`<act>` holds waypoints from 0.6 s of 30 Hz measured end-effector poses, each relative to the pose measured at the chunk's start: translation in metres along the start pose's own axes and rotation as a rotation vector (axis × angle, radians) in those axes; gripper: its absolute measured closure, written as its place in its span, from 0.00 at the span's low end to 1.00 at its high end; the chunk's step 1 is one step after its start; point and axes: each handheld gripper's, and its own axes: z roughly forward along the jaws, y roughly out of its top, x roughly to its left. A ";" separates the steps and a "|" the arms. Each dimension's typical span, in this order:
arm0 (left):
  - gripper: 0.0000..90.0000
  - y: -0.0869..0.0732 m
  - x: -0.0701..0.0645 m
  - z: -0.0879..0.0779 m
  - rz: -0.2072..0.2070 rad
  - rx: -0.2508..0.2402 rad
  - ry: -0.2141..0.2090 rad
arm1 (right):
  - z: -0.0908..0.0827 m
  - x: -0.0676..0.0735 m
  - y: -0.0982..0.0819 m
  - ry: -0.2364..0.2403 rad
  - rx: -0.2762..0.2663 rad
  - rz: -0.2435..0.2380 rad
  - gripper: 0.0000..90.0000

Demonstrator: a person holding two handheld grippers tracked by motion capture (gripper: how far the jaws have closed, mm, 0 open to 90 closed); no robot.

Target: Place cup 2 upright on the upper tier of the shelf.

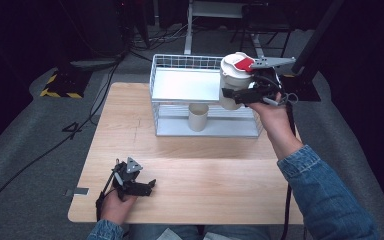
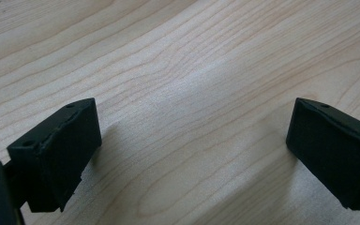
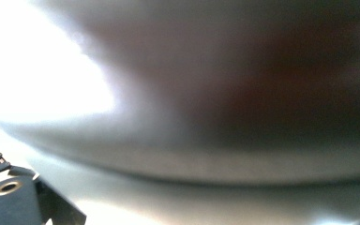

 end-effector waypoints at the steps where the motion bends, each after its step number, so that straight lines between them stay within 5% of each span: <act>1: 0.04 0.000 0.000 0.000 -0.001 0.000 0.000 | 0.003 -0.001 0.002 -0.003 -0.001 -0.001 0.12; 18: 0.04 0.000 0.000 0.000 0.000 0.000 0.000 | 0.042 -0.012 0.025 -0.067 -0.002 0.050 0.12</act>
